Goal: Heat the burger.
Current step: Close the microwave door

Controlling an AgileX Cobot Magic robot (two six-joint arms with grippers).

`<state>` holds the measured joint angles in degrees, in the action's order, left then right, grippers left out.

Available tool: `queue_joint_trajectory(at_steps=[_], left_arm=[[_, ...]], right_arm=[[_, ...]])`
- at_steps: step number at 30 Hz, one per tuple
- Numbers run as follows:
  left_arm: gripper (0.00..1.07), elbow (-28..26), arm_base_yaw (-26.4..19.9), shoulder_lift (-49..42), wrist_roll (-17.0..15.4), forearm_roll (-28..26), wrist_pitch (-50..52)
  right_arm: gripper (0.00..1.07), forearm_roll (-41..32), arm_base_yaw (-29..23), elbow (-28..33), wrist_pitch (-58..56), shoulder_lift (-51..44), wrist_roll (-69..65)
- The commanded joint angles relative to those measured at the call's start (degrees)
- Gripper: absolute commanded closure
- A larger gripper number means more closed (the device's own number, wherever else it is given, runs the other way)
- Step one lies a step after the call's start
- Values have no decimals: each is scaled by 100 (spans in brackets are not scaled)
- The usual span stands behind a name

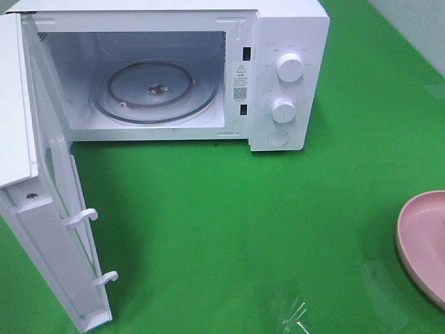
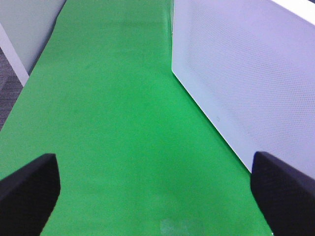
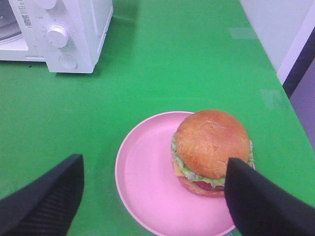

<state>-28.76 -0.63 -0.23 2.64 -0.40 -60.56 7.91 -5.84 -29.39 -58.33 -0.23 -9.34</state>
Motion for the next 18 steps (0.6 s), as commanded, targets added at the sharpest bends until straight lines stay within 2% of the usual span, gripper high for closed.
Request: queue_joint_trajectory(at_steps=[1, 8, 10, 11, 12, 15, 17, 18], left_arm=[[11, -40, -29, -126, -34, -23, 109], [22, -183, -29, 52, -40, 40, 762], [37, -178, -29, 315, -34, 40, 1037], [37, -178, -29, 315, -34, 40, 1037], [46, -178, -29, 561, -29, 103, 1272], [51, -178, -29, 659, -29, 160, 1369], [68, -178, -29, 1157, -29, 315, 1730], [68, -178, -29, 1157, -29, 315, 1730]], right_arm=[[32, 0, 40, 34, 63, -149, 74], [32, 0, 40, 34, 63, -149, 74], [32, 0, 40, 34, 63, -149, 74], [32, 0, 40, 34, 63, -149, 74], [32, 0, 40, 34, 63, -149, 74], [32, 0, 40, 34, 63, -149, 74], [32, 0, 40, 34, 63, -149, 74], [32, 0, 40, 34, 63, -149, 74]])
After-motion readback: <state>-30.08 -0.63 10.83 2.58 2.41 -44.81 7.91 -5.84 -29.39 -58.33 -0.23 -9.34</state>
